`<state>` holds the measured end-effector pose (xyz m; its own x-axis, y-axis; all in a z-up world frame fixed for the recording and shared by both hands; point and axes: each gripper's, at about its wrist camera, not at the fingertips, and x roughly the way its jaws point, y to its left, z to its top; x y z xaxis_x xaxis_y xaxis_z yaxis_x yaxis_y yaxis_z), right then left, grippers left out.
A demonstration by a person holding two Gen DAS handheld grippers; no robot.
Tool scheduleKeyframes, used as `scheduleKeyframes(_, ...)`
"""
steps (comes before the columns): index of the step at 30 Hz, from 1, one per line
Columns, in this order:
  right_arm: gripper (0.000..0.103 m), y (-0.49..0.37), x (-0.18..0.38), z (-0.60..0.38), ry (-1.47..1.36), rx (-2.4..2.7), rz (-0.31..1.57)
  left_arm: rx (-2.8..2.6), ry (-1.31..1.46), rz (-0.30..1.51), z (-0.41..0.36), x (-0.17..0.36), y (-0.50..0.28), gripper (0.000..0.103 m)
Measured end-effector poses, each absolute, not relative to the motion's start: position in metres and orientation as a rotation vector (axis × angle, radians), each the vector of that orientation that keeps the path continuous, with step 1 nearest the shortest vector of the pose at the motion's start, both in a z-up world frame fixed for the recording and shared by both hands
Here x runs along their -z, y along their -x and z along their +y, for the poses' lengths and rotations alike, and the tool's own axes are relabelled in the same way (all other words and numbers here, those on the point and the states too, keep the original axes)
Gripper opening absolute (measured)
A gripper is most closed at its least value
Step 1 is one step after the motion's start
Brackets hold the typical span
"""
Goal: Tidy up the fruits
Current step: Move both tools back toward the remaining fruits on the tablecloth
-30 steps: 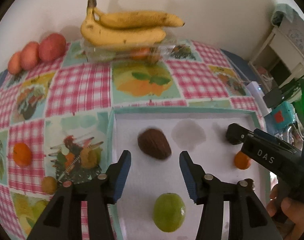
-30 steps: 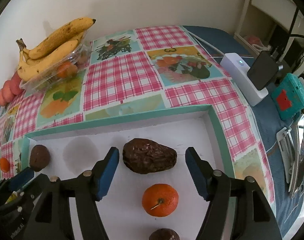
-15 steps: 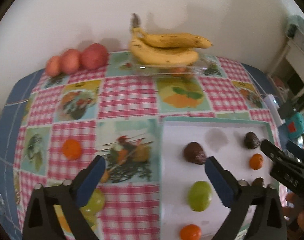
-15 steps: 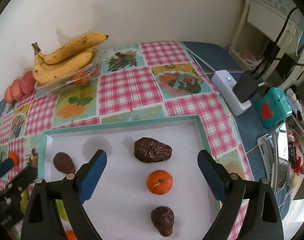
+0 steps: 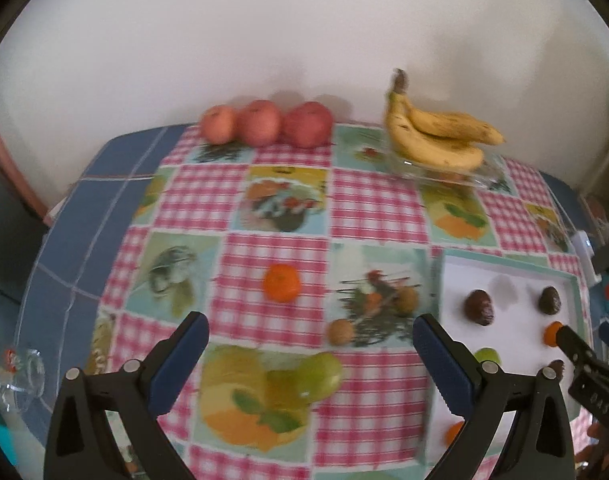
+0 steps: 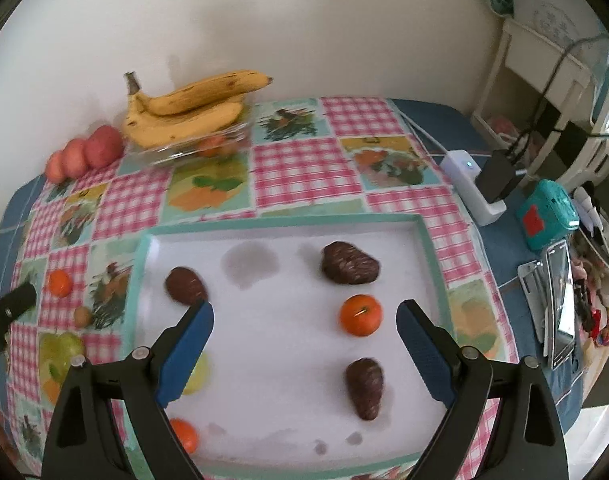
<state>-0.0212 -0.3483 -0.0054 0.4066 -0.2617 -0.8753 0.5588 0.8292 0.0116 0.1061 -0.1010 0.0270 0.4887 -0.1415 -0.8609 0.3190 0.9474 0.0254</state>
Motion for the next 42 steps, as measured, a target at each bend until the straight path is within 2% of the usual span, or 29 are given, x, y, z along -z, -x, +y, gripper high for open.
scheduleKeyframes(9, 0.093, -0.003, -0.01, -0.289, -0.297, 0.351, 1.027, 0.146, -0.09, 0.998, -0.034, -0.042, -0.115, 0.103)
scheduleKeyframes(15, 0.093, -0.018, -0.009, -0.262, -0.298, 0.286, 1.046, 0.105, -0.016, 1.031, -0.01, -0.033, -0.118, 0.103)
scheduleKeyframes(31, 0.093, -0.043, 0.028, -0.247, -0.386, 0.255, 1.148, 0.166, -0.026, 1.21, -0.043, 0.026, -0.127, 0.101)
scheduleKeyframes(35, 0.093, -0.036, 0.024, -0.261, -0.399, 0.306, 1.135, 0.209, -0.05, 1.237, -0.057, 0.037, -0.125, 0.089)
scheduleKeyframes(42, 0.093, -0.028, 0.024, -0.28, -0.415, 0.344, 1.132, 0.29, -0.064, 1.303, -0.085, 0.056, -0.119, 0.087)
